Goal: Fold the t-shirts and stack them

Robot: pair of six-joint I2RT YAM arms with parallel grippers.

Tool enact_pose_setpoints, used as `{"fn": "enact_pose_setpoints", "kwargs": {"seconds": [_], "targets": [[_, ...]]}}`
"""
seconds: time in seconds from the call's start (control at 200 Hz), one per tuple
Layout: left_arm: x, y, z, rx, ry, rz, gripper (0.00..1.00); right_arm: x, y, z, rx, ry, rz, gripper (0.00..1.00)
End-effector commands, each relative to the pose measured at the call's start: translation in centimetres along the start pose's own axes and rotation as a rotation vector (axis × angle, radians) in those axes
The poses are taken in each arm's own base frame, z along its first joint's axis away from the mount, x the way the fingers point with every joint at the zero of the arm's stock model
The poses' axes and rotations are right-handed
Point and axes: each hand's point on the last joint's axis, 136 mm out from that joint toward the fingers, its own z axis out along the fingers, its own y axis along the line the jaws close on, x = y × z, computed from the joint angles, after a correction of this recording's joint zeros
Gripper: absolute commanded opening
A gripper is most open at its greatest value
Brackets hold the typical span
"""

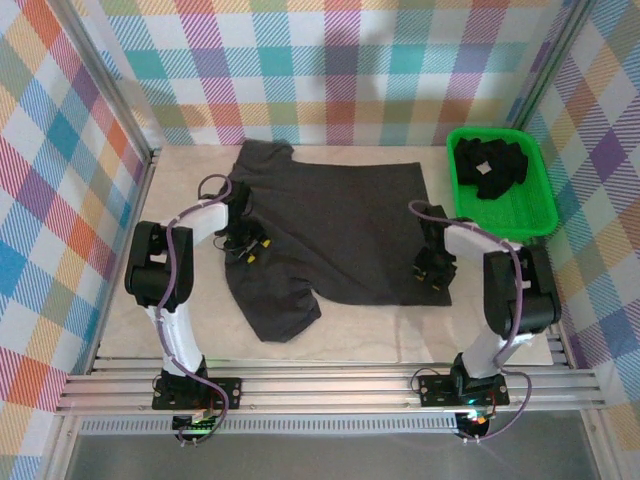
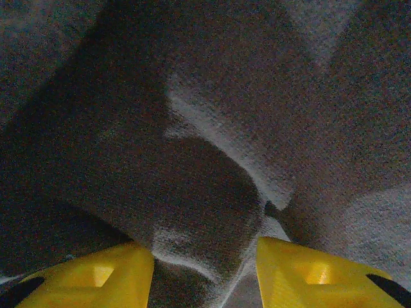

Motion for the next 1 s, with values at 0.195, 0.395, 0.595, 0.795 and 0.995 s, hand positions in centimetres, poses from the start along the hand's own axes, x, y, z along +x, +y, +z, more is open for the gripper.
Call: {"fn": "enact_pose_setpoints", "kwargs": {"seconds": [0.195,0.395,0.595,0.795,0.995], "targets": [[0.7,7.5,-0.4,-0.165,0.017,-0.069,0.49,-1.7,3.3,0.6,-0.063,0.014,-0.013,0.38],[-0.5,9.4,-1.9,-0.091,-0.024,-0.120,0.55,-1.3,6.0,-1.1,-0.114,0.021,-0.044,0.39],[-1.1,6.1,-8.2,-0.016,-0.176,-0.022,0.68,-0.9,4.6,-3.8,-0.122,-0.034,-0.049,0.43],[7.4,13.6,-10.0,-0.182,-0.097,-0.076,0.60,0.4,2.7,-6.8,-0.175,-0.091,-0.083,0.48],[15.2,18.7,-8.2,-0.121,0.025,-0.187,0.56,3.3,0.5,-6.4,-0.226,-0.057,-0.076,0.54]]}}
